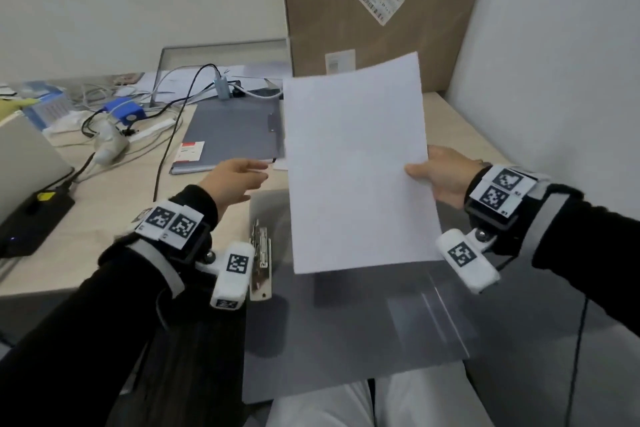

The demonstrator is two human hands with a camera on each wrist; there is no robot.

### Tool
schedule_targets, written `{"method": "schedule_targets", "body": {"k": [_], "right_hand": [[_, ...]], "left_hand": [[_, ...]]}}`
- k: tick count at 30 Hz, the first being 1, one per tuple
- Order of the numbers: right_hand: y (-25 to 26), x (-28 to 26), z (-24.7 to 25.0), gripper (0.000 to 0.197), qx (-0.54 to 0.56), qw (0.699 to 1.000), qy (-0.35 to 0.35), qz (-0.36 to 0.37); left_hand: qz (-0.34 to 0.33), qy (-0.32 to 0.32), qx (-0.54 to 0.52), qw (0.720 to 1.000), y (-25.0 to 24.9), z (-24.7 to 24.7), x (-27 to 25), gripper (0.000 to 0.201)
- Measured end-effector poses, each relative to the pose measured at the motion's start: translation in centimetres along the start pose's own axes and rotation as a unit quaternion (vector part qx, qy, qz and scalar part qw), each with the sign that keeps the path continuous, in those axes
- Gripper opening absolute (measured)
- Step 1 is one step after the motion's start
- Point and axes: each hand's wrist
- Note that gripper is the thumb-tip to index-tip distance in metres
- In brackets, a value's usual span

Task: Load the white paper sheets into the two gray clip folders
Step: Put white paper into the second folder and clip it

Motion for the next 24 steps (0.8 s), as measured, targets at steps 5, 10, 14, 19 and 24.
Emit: {"method": "schedule_targets", "body": {"k": [5, 10, 14, 19, 24], "right_hand": [[-3.6, -1.2, -1.2, 0.035, -0.065, 0.987, 0.084, -0.12], [-5.1, -2.0, -2.8, 0.036, -0.081, 0.977, 0.11, -0.161], [-5.7, -2.3, -3.3, 0.034, -0.113, 0.974, 0.107, -0.167], [-6.4, -2.8, -4.0, 0.037, -0.119, 0.974, 0.099, -0.168], [-6.6, -3.2, -4.8, 0.045, -0.152, 0.974, 0.092, -0.144]], "left_hand": [[0.05, 0.026, 0.089, 0.994, 3.7, 0.2, -2.1, 0.037], [0.045, 0.052, 0.097, 0.993, 4.5, -0.1, -2.7, 0.042], [0.037, 0.08, 0.111, 0.99, 4.9, 0.0, -2.8, 0.038], [0.033, 0.119, 0.094, 0.988, 5.5, 0.4, -2.4, 0.043], [0.04, 0.114, 0.058, 0.991, 5.1, -0.1, -3.0, 0.036]]}}
Point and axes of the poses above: each hand's wrist, its own x-axis towards the middle knuckle, its own z-axis out of the back of the hand, y = z × x, and after that the axes turned 4 degrees about -y, right-handed
